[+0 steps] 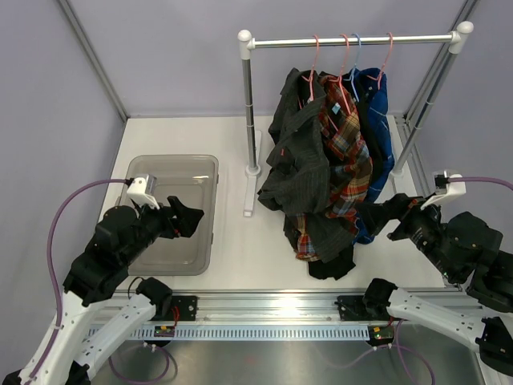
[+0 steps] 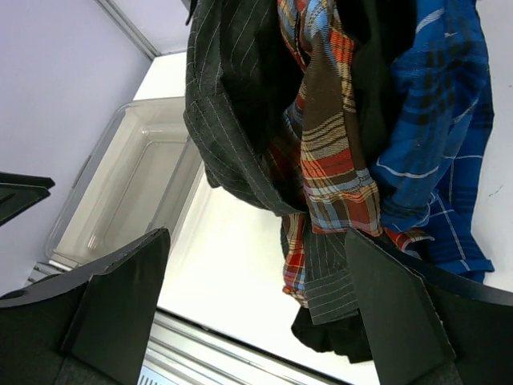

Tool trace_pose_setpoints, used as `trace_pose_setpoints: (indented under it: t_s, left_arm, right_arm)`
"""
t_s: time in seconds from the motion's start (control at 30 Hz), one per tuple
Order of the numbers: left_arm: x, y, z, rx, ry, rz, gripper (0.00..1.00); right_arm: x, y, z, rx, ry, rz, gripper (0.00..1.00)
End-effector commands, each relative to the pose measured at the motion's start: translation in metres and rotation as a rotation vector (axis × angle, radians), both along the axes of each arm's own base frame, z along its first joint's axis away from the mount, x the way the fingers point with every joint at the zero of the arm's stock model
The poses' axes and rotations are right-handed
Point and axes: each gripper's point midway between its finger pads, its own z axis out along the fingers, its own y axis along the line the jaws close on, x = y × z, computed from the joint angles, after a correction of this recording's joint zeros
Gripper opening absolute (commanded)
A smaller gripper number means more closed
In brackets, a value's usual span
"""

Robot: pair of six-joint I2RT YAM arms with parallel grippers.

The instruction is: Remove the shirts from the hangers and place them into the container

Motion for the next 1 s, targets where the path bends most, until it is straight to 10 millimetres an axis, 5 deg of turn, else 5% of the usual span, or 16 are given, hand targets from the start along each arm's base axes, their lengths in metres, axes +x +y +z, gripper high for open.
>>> trace_pose_setpoints:
  t_s: [0.0, 0.17, 0.27, 0.47, 0.63, 0.97]
  left_arm:
    - [0.004, 0.005, 0.009, -0.010, -0.030, 0.038, 0.90]
    - [0.007, 0.000, 0.009, -0.021, -0.027, 0.025, 0.90]
    - [0.008, -0.004, 0.009, -0.030, -0.025, 0.013, 0.90]
    - [0.006, -0.008, 0.013, -0.046, -0.032, -0.011, 0.90]
    - [0.002, -0.007, 0.018, -0.051, -0.043, -0.021, 0.90]
    - [0.000, -0.013, 0.021, -0.059, -0.047, -0.058, 0.89]
  right_arm:
    - [0.005, -0.004, -0.006, -0.019, 0.012, -0.044, 0.99]
    - [0.014, 0.028, 0.007, -0.054, -0.021, 0.048, 0.99]
    - [0.040, 0.065, 0.006, -0.166, 0.037, 0.049, 0.99]
    - [0.074, 0.107, 0.055, -0.153, -0.067, 0.054, 0.99]
    - [0.099, 0.112, 0.080, -0.198, -0.117, -0.036, 0.99]
    - [0.154, 0.101, 0.062, -0.385, -0.089, -0.266, 0.99]
